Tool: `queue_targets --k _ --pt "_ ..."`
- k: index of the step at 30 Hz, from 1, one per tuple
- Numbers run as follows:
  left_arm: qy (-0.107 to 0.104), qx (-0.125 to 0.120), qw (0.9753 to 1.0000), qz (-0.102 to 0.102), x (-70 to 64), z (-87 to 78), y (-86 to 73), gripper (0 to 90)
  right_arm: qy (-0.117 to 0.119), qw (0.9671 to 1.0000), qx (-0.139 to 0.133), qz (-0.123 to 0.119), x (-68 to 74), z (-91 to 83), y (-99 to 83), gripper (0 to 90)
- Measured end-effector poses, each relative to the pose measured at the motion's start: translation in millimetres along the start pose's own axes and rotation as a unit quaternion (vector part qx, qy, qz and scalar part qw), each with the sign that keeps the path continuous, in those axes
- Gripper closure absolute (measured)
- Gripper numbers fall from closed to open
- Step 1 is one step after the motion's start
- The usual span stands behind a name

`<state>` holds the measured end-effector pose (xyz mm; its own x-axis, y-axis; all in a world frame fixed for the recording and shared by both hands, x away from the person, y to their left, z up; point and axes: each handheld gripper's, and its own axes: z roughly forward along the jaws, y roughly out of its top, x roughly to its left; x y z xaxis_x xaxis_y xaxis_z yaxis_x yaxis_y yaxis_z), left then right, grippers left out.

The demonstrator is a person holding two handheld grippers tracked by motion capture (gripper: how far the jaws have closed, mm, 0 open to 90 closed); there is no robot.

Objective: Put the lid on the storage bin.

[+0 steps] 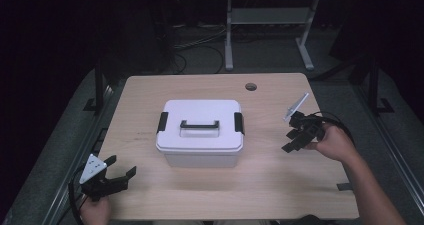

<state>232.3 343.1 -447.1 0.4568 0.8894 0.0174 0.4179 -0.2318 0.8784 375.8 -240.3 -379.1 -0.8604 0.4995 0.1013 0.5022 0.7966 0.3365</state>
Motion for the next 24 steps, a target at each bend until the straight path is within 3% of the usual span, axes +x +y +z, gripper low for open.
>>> queue_targets --k 24 --pt "0.000 0.001 1.0000 0.001 -1.6 0.5 0.4 15.1 0.009 0.9997 -0.004 0.022 -0.9 10.5 -32.2 38.7"
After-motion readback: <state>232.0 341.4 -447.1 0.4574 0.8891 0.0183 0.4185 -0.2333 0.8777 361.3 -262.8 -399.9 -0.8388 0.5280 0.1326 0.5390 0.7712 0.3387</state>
